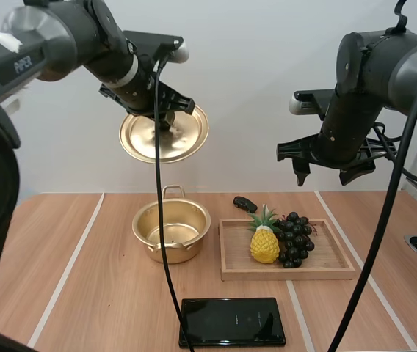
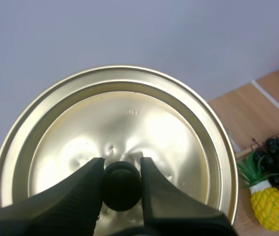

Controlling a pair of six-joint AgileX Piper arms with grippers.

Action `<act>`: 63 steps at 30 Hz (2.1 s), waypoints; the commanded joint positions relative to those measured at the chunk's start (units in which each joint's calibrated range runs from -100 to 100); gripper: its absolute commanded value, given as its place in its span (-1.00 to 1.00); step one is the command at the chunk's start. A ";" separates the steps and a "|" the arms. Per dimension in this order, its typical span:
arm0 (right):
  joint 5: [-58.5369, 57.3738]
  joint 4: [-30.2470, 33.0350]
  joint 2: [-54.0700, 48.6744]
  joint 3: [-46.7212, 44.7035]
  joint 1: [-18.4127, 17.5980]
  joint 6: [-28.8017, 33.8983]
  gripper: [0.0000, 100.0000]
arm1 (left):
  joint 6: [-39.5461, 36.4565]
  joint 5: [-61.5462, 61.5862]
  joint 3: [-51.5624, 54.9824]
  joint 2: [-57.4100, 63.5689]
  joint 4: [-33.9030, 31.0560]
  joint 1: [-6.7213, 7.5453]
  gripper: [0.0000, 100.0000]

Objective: Open the pot, put the grape inside, and close it

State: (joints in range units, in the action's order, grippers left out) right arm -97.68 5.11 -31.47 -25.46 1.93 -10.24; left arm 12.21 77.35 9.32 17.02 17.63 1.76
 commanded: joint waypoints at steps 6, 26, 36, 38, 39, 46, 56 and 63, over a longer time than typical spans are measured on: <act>2.02 -0.60 -0.41 -0.03 0.25 0.11 1.00 | -5.21 -1.35 -9.56 8.60 -5.96 0.09 -1.00; 6.78 -0.47 1.05 -0.20 0.25 -1.69 1.00 | -14.18 -2.54 -28.37 25.54 -13.21 0.09 -1.00; 7.01 -1.03 7.23 -3.50 0.25 -1.69 1.00 | -15.10 2.30 -40.85 29.00 -13.21 0.09 -1.00; 7.19 -1.42 9.01 -5.02 0.25 -1.69 1.00 | -15.10 2.30 -43.50 29.57 -13.21 0.09 -1.00; 7.42 -1.55 9.91 -5.59 0.25 -1.69 1.00 | -15.10 2.08 -44.56 29.73 -13.21 0.09 -1.00; 11.31 -1.69 14.48 -7.13 0.25 -1.69 1.00 | -15.10 4.18 -53.58 29.98 -13.21 0.09 -1.00; 19.56 -1.69 18.28 -7.13 0.25 -1.69 1.00 | -15.10 8.45 -63.22 29.98 -13.21 0.09 -1.00; 23.58 -0.77 22.46 -7.13 0.25 -1.69 1.00 | -15.10 11.25 -65.00 29.98 -13.21 0.09 -1.00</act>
State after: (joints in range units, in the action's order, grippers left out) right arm -75.66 3.58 -9.53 -32.49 1.93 -11.49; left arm -2.47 88.27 -55.26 47.14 4.42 1.76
